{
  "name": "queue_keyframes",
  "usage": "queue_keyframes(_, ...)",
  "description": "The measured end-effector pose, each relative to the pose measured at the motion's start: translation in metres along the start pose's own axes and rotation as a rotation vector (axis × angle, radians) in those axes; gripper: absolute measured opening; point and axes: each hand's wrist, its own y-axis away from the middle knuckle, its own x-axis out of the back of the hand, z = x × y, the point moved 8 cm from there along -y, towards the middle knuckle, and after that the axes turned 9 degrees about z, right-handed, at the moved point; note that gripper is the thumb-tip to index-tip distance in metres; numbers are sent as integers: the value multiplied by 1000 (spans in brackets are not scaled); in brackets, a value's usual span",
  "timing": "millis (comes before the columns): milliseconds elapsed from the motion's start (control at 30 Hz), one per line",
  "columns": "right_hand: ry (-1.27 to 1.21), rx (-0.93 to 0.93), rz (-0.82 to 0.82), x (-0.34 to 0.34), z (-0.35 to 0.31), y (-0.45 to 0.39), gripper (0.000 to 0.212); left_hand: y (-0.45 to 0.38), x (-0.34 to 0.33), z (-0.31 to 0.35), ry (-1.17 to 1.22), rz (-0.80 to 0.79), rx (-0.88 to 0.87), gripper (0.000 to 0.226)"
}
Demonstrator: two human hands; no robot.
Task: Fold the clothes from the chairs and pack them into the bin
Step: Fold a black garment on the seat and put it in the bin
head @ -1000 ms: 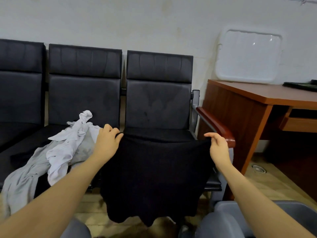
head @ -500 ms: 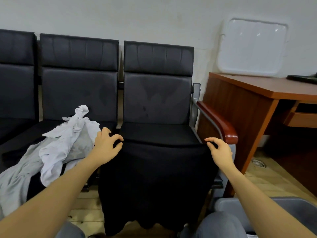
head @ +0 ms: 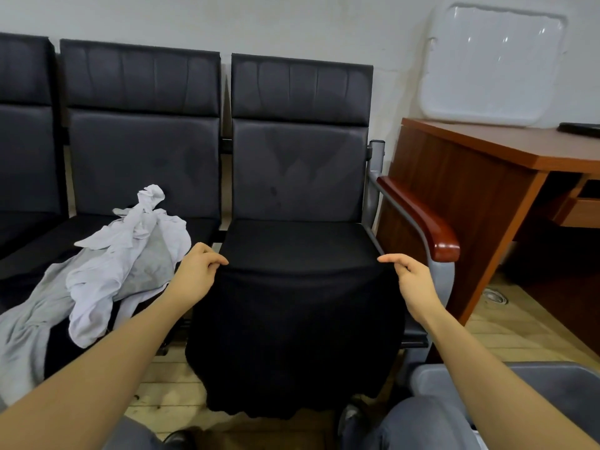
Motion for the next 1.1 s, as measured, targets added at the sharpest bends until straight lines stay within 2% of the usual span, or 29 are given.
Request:
queue_keyframes(100,92,-14,-4,-7,8,-4,43,3,-16,-6,-117,-77,-32,36)
queue_keyframes(200,206,-26,11,-7,13,-8,35,8,-25,-6,-218,-171,-54,32)
queue_keyframes(233,248,-12,3,-8,14,-10,33,10,-26,-5,-252,-193,-84,31)
queue_keyframes(300,331,35,-20,-11,16,-12,28,13,-28,-2,-284,-211,-183,47)
queue_keyframes(367,443,88,-36,-12,20,-14,17,15,-28,-1,-284,-211,-270,41)
queue_keyframes(467,630,119,-128,-14,26,-12,13,13,-32,-6,-307,-138,-333,21)
queue_keyframes(567,836,191,-167,-14,27,-11,15,10,-28,-16,-243,-26,-207,13)
queue_keyframes(633,904,219,-159,-14,27,-12,18,10,-30,-21,-224,-46,-145,19)
queue_keyframes(700,870,238,-137,-14,21,-11,23,10,-29,-16,-193,-89,-123,23)
queue_keyframes(800,822,338,-60,-12,3,-4,23,6,-14,-5,-129,-46,-109,23)
queue_keyframes(867,807,414,-8,-10,-14,0,22,2,0,0,-112,13,-100,22)
queue_keyframes(967,769,507,60,-8,-49,7,22,-4,27,18,-145,138,-189,18)
queue_keyframes(1100,713,518,149,-1,-95,10,23,-17,65,43,-197,330,-257,14)
